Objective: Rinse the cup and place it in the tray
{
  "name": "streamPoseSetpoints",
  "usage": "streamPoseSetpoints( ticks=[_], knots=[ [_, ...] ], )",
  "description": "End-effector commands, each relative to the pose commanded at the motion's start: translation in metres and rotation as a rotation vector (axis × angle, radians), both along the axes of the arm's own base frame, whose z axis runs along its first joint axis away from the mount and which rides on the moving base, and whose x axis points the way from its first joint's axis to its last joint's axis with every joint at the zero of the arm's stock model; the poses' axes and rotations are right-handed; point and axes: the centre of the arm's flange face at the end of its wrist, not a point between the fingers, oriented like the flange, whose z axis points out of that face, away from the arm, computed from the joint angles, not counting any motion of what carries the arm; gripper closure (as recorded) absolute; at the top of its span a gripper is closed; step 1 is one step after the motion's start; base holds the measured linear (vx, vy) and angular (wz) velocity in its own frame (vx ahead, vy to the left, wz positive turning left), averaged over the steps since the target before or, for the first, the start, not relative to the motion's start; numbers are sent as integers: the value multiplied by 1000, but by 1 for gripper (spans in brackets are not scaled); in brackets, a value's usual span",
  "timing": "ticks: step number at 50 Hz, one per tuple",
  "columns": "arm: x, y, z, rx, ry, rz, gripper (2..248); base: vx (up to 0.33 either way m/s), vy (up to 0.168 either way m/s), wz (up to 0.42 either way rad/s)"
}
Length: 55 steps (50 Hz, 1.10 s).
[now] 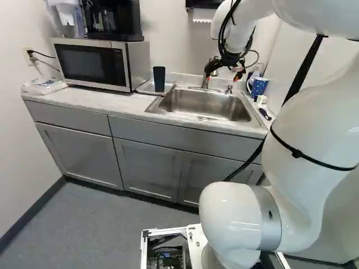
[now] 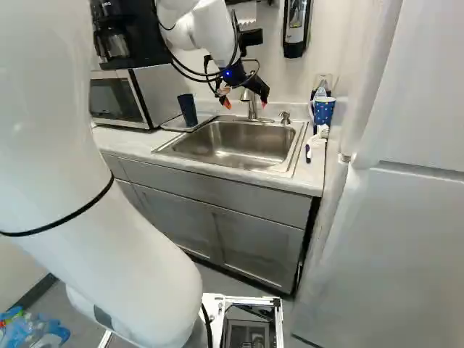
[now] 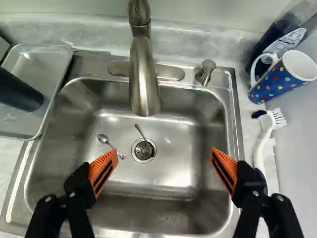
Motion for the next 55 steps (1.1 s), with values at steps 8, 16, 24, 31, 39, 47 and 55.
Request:
streamPoseSetpoints(
  ticks=[8,16,24,31,39,47,55],
  knots=[
    [0,0,0,0,0,0,3,0,0,0],
    [0,0,0,0,0,0,3,0,0,0],
    [0,0,0,0,0,0,3,-1,18,-10],
    [0,0,0,0,0,0,3,-24,83,9],
    [0,0,0,0,0,0,3,-46,71,-4],
    [0,0,0,0,0,0,3,-71,85,2],
    [0,0,0,0,0,0,3,-81,92,-2]
  ],
)
